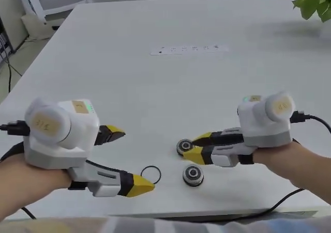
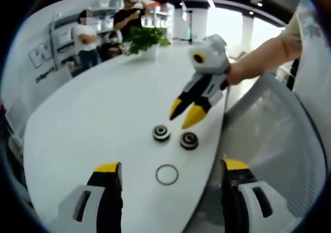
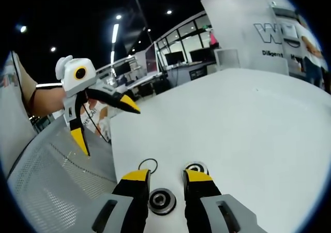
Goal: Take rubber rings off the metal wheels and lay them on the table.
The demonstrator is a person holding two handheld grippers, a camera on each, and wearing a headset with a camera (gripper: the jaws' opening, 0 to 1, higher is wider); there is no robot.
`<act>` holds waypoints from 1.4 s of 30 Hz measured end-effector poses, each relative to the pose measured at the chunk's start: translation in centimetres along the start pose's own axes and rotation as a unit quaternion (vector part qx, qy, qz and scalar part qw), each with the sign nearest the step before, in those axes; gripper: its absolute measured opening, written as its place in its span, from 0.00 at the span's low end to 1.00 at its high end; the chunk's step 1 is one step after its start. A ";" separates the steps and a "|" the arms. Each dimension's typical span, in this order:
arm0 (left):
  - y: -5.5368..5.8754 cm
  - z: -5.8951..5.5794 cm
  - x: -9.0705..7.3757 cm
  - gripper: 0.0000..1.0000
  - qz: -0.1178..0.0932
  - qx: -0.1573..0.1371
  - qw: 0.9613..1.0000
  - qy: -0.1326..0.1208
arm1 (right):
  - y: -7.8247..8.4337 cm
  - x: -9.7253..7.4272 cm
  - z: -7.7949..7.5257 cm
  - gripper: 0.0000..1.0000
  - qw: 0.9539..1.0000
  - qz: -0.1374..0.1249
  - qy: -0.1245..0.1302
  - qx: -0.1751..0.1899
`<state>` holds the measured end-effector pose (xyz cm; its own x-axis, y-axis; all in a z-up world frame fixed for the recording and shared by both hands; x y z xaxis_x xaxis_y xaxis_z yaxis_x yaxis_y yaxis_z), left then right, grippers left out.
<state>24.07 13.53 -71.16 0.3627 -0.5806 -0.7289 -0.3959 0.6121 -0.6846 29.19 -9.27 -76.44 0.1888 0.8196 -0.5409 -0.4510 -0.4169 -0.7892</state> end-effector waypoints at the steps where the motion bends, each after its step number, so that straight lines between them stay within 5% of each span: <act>1: -0.1 0.0 0.1 0.79 0.001 0.002 1.000 0.002 | 0.2 -0.1 -0.1 0.23 1.000 0.000 0.001 0.001; 42: -1.0 -0.1 3.5 0.68 0.030 0.038 0.998 0.041 | 5.0 -1.1 -0.4 0.23 1.000 0.010 0.008 0.003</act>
<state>25.67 10.87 -73.05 0.2690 -0.5825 -0.7671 -0.3482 0.6837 -0.6413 27.07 -12.44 -79.95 0.1937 0.8053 -0.5604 -0.4594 -0.4302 -0.7771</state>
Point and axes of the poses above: the centre of the closed fingertips' face, and the gripper's own axes: x roughly forward along the fingers, z roughly to its left, y roughly out of its underside, the point moved 10 cm from there along -x, roughly backward along the fingers, and after that the axes turned 6 degrees about z, right-handed, at the moved point
